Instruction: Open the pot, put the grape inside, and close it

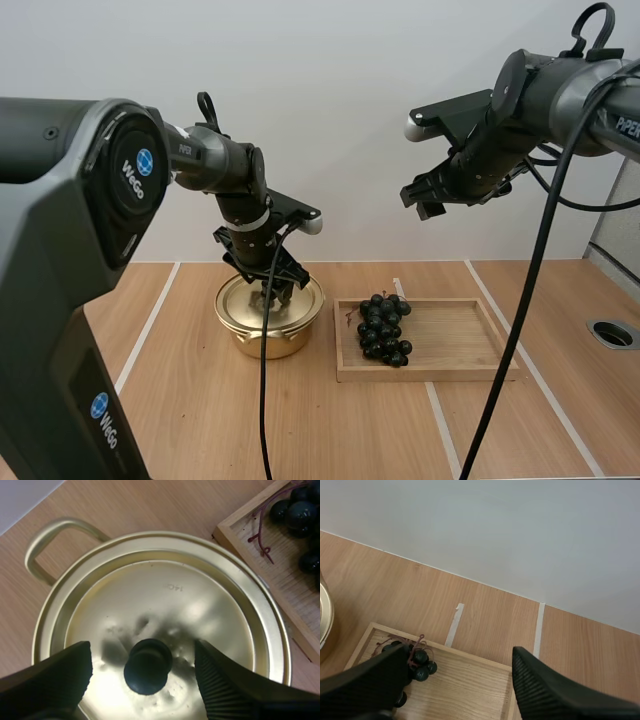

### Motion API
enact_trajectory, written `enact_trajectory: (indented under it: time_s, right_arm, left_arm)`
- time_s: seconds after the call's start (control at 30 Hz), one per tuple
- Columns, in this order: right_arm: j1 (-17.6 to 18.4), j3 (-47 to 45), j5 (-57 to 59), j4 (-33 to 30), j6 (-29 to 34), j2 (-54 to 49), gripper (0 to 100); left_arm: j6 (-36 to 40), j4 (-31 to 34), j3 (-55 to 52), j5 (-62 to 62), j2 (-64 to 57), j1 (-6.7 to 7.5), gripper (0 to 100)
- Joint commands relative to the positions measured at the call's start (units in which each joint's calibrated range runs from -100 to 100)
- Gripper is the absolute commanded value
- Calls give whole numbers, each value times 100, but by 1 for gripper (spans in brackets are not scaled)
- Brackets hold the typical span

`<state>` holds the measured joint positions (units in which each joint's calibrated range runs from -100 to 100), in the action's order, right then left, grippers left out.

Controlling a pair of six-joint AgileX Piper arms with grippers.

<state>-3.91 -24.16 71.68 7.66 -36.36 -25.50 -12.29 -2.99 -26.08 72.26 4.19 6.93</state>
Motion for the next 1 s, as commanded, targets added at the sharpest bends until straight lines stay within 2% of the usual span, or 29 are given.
enact_trajectory:
  time_s: [0.0,0.07,0.1,0.2,0.33,0.37,0.67,0.83,0.97]
  right_arm:
    - [3,40,-50,-77,35,-50,99]
    - [3,40,-50,-77,35,-50,99]
    - [3,40,-50,-77,35,-50,99]
    - [3,40,-50,-77,35,-50,99]
    - [3,40,-49,-77,35,-50,98]
    - [3,40,-49,-77,35,-50,97]
    - [3,40,-49,-20,35,-50,97]
    - [3,-82,-31,330,-49,-44,97]
    - [3,-268,-31,362,-59,-44,97]
  left_arm:
    - [56,-16,22,26,24,-5,94]
    - [56,-16,22,26,24,-5,89]
    - [56,-16,22,26,24,-5,83]
    - [69,-16,22,62,24,-5,55]
    - [83,-16,22,62,24,-5,4]
    - [83,-16,22,62,24,-5,0]
    - [83,-1,37,187,-124,-5,0]
    - [83,22,289,591,-527,-5,0]
    - [83,19,621,801,-1027,-5,0]
